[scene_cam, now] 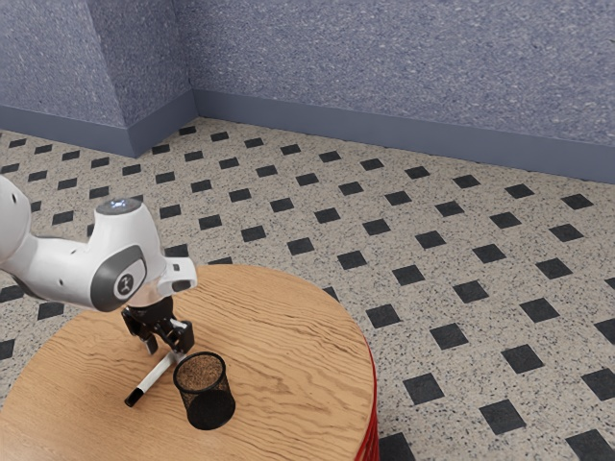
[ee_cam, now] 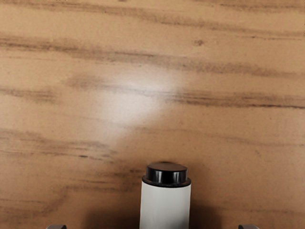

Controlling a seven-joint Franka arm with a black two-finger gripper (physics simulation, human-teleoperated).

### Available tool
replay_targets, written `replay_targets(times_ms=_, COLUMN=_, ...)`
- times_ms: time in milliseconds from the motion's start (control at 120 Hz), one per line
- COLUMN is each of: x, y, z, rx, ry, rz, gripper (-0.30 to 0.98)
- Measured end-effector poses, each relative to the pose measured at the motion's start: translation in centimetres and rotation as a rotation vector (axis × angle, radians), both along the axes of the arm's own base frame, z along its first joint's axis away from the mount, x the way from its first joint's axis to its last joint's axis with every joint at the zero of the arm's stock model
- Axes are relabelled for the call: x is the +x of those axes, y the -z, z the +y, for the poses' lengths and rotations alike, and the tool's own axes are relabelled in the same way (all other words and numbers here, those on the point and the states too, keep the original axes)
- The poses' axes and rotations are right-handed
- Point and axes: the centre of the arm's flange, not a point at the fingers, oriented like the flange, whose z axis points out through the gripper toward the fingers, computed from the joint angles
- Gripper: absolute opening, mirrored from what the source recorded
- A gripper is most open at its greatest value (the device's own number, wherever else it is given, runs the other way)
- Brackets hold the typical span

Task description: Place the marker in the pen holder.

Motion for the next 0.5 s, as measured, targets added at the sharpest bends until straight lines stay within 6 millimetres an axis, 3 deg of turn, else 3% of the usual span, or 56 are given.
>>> replay_targets(times_ms=308, x=0.10, y=-0.15, z=-0.34, rx=-0.009, ry=0.008, rz=-0.013, gripper=0.12)
replay_targets(times_ms=500, x=0.06, y=-0.07, z=-0.40, rx=-0.028, ry=-0.013, rz=-0.019, gripper=0.06)
